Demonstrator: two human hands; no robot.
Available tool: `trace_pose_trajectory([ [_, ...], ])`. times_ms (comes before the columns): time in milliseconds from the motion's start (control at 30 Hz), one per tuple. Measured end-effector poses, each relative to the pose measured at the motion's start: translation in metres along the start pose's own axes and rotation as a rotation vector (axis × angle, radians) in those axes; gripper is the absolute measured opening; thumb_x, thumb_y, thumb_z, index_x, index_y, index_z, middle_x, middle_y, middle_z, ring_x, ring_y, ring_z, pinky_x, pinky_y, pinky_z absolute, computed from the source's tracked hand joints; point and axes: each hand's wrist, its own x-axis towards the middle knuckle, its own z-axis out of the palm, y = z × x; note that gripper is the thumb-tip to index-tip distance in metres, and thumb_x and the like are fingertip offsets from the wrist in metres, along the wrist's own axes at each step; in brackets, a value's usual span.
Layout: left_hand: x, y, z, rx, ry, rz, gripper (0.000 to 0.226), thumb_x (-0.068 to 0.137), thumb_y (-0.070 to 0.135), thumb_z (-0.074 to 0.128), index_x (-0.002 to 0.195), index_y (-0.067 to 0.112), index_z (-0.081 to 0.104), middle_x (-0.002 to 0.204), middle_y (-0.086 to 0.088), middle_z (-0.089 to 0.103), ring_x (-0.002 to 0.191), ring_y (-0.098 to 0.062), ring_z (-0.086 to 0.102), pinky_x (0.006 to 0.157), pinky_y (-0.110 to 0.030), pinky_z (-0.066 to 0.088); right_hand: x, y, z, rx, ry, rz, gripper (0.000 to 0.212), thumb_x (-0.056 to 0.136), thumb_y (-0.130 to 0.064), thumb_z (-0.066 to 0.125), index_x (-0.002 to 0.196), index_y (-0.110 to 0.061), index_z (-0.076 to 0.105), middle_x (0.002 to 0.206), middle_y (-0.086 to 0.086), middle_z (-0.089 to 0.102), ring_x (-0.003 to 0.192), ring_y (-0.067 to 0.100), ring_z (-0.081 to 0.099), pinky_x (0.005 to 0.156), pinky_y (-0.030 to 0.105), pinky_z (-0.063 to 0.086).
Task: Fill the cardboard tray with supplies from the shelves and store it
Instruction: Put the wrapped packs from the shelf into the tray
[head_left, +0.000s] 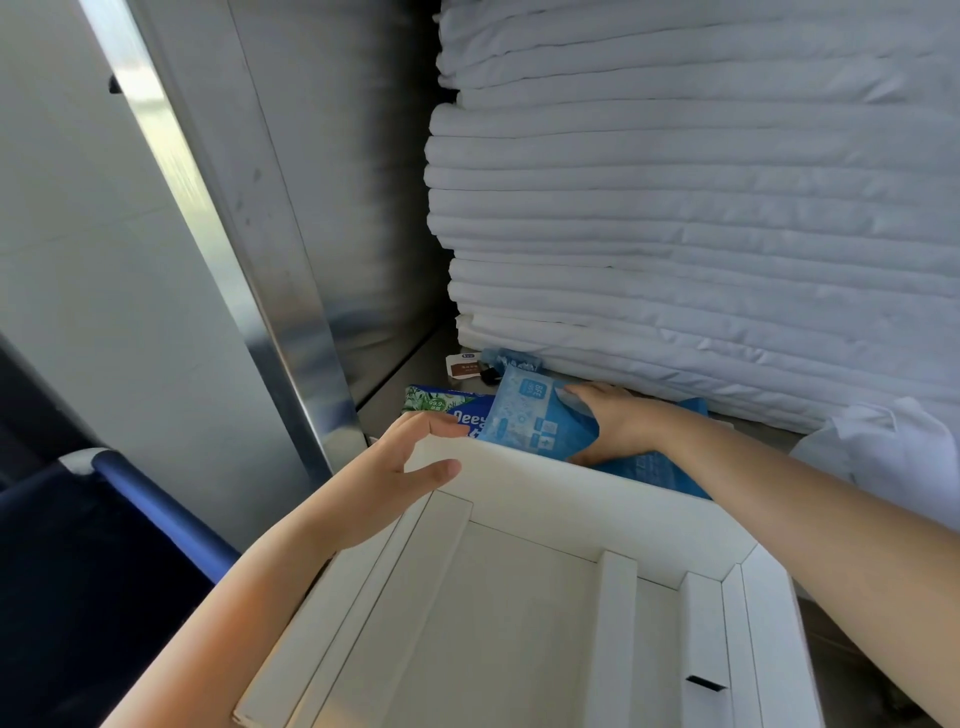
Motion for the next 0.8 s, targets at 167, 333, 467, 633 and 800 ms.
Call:
trace_pose_trajectory([
  [167,0.000,-0.001,0.000,-0.011,0.005,0.019,0.032,0.094,0.030,0.056,0.119,0.049,0.047,0.127,0.036,0.040,0.116,0.024,0.032,0.103,-0.016,0.023,0.003,0.001,0.001,-0.004,0.004,-0.004,0.119,0.063,-0.065,0.074,0.152,-0.026,0.006,0.157,-0.003,0.015,0.142,0.018,0.019,0.115,0.037,0.023],
  [333,0.001,-0.001,0.000,-0.013,0.009,0.007,0.033,0.094,0.031,0.057,0.116,0.052,0.046,0.125,0.038,0.040,0.114,0.026,0.033,0.103,-0.017,0.025,0.004,0.003,0.001,0.003,0.048,-0.010,0.117,0.058,-0.067,0.075,0.150,-0.027,0.015,0.150,-0.001,0.029,0.134,0.018,0.031,0.109,0.038,0.032],
  [467,0.002,-0.003,0.001,-0.001,0.013,0.006,0.032,0.094,0.032,0.056,0.116,0.052,0.046,0.123,0.040,0.040,0.113,0.027,0.032,0.097,-0.011,0.024,0.004,0.004,0.000,0.050,0.095,-0.047,0.110,0.056,-0.064,0.078,0.146,-0.026,0.027,0.144,-0.001,0.038,0.127,0.017,0.039,0.104,0.033,0.036],
  [633,0.002,-0.003,0.002,0.004,0.032,0.003,0.033,0.094,0.030,0.057,0.114,0.053,0.046,0.120,0.042,0.040,0.110,0.029,0.033,0.091,-0.006,0.023,0.000,0.005,-0.002,0.092,0.152,-0.084,0.103,0.061,-0.054,0.081,0.145,-0.024,0.031,0.142,0.000,0.040,0.126,0.018,0.041,0.105,0.032,0.036],
  [800,0.003,-0.005,0.002,0.001,0.037,0.010,0.032,0.093,0.032,0.057,0.112,0.055,0.047,0.120,0.043,0.042,0.113,0.025,0.035,0.099,-0.014,0.026,-0.006,0.005,-0.006,0.140,0.212,-0.100,0.090,0.063,-0.049,0.083,0.139,-0.027,0.040,0.136,-0.005,0.049,0.116,0.014,0.049,0.094,0.030,0.042],
])
